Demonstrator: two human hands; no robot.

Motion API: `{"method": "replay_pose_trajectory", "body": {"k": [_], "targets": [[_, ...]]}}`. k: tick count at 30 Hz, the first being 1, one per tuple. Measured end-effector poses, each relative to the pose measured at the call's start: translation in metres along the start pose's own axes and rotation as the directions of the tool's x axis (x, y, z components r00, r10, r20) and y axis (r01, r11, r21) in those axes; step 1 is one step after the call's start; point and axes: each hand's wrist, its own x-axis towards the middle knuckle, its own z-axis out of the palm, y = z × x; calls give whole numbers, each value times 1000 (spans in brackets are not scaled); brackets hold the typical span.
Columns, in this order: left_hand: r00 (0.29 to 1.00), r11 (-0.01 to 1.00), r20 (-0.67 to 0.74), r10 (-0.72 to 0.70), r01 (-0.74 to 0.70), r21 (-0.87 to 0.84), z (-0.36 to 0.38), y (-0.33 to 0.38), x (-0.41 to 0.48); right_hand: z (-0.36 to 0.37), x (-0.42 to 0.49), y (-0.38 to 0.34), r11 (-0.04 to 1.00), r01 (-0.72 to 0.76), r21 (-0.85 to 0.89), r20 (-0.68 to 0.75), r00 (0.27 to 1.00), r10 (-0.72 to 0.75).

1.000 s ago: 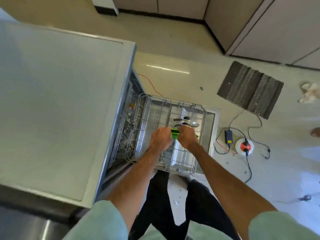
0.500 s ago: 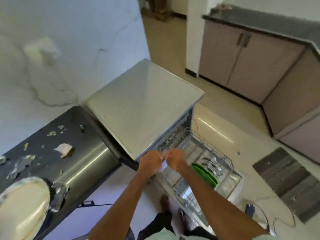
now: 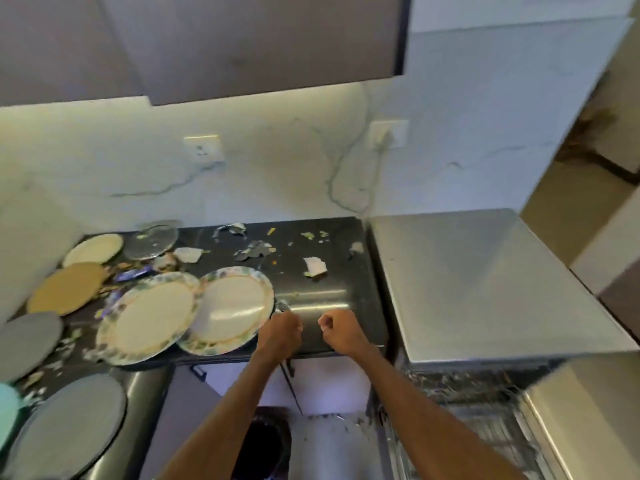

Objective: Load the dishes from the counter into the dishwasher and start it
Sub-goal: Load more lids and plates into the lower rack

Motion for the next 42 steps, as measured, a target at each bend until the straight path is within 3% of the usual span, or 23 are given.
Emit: {"method": "replay_pose_trajectory", "body": {"k": [7,18,24,31,42], "targets": [[980,972,-43,-194,186,-142,-36,-122,27,64,57,-80,996,66,-61,72,995,-62],[954,931,22,-299,297,-214,-49,-239,32,167,105,-121,1000,-4,-29,117,993,7],[914,879,-16,-405,384,-283,-51,-285,14,224,102,-166,996,86,-3,193,978,-84],[806,784,-106,-582,522,-334,-54,-327,-13,260,108,-216,972,233,43,194,952,-237],[739,720,-129,-661,578,-384,-89,-355,17,263,175,-262,957,291,10,333,901,-277]]}}
